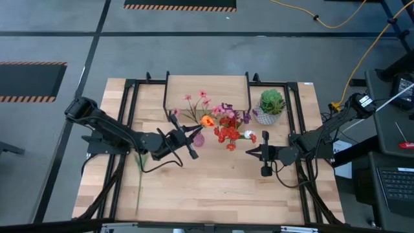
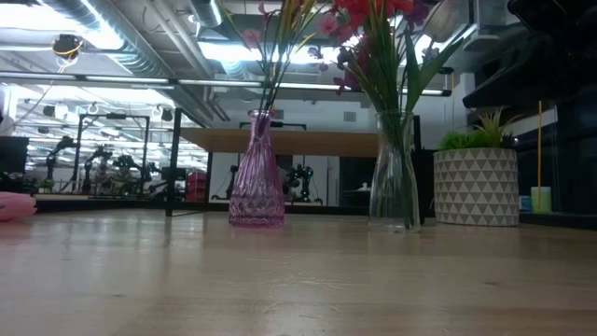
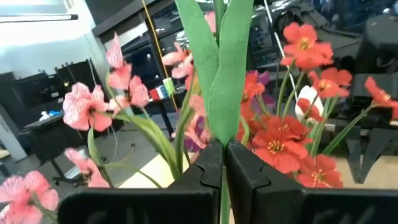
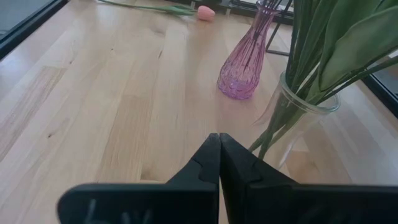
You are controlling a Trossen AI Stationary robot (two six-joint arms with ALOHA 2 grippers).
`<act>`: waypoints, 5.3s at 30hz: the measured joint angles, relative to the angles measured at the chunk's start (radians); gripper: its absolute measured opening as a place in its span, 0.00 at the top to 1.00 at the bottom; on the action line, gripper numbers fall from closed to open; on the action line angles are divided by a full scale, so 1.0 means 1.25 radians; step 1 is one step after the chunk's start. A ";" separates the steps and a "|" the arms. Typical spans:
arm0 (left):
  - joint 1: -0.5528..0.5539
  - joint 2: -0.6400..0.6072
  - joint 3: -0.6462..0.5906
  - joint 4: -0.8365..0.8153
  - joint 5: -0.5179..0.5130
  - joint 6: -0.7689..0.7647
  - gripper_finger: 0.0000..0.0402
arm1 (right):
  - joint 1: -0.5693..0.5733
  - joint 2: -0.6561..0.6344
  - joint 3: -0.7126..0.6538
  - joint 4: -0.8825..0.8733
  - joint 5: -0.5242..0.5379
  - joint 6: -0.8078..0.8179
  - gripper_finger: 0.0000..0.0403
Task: Pick and place flowers into a vace then onto a shelf
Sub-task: Put the orange flower into the purple vase, then put the pink flower into the purple vase
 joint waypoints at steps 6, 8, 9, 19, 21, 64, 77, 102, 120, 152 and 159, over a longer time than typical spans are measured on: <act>0.025 0.057 -0.001 0.005 -0.002 -0.028 0.99 | 0.000 0.000 0.000 0.000 0.000 0.000 0.99; 0.031 0.069 -0.001 0.009 -0.002 -0.035 0.99 | 0.000 0.000 0.000 0.000 0.000 0.000 0.99; 0.032 0.074 -0.001 0.016 -0.002 -0.035 0.99 | 0.000 0.000 0.000 0.000 0.000 0.000 0.99; 0.022 0.083 -0.029 0.051 -0.042 -0.060 0.99 | 0.000 0.000 0.000 -0.001 0.000 0.019 0.99; 0.019 0.083 -0.066 0.107 -0.051 -0.066 0.99 | 0.000 0.000 0.000 -0.002 0.000 0.019 0.99; 0.020 0.081 -0.273 0.354 -0.008 -0.155 0.98 | 0.000 0.000 0.000 -0.001 0.001 0.015 0.99; 0.020 0.081 -0.273 0.347 -0.015 -0.155 0.70 | 0.000 0.000 0.000 -0.001 0.001 0.015 0.99; -0.162 0.081 -0.250 0.348 -0.254 -0.104 0.57 | 0.000 0.000 0.000 0.000 0.001 0.015 0.99; -0.252 0.081 -0.155 0.046 -0.162 -0.378 0.57 | 0.000 0.000 0.000 0.001 0.002 0.018 0.99; -0.153 0.081 0.251 -1.364 0.567 -1.428 0.72 | 0.000 0.000 0.000 -0.001 0.002 0.015 0.99; -0.163 0.081 0.251 -1.474 0.677 -1.570 0.72 | 0.000 0.000 -0.001 -0.001 0.002 0.015 0.99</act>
